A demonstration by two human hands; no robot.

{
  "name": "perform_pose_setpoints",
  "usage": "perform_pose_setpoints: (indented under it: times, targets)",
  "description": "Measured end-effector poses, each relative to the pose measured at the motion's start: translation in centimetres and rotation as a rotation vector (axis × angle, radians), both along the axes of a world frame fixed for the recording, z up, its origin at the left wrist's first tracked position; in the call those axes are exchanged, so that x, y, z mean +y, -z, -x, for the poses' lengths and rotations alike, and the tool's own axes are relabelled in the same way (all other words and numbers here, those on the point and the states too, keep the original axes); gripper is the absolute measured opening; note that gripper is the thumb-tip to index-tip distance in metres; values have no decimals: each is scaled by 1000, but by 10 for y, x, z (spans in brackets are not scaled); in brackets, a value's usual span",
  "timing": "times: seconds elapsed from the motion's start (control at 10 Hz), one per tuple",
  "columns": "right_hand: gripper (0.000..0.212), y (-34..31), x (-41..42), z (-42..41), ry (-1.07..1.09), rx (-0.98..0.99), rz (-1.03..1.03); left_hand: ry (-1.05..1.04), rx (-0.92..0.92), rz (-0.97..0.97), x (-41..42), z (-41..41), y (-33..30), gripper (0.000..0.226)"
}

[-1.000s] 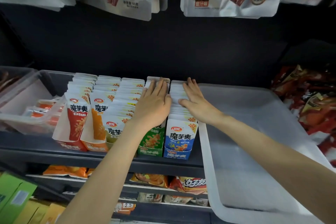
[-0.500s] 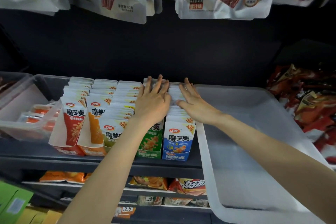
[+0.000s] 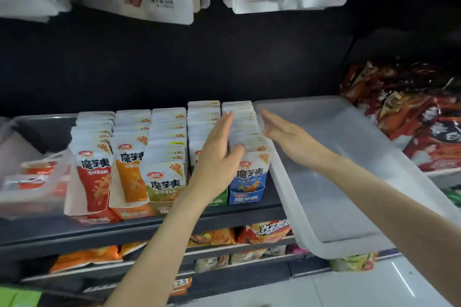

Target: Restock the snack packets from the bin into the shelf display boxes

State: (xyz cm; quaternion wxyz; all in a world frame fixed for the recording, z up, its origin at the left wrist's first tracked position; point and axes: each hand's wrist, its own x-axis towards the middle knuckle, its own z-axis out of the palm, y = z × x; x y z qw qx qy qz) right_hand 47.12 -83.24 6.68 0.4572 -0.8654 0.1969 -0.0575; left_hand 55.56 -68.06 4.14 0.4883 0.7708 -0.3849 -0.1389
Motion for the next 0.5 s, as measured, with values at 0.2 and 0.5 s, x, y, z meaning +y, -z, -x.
perform_pose_setpoints:
  times: [0.2, 0.5]
  targets:
    - [68, 13, 26, 6, -31, 64, -140, 111, 27, -82, -7, 7, 13, 75]
    - [58, 16, 29, 8, 36, -295, 286, -110, -81, 199, -2, 7, 7, 59]
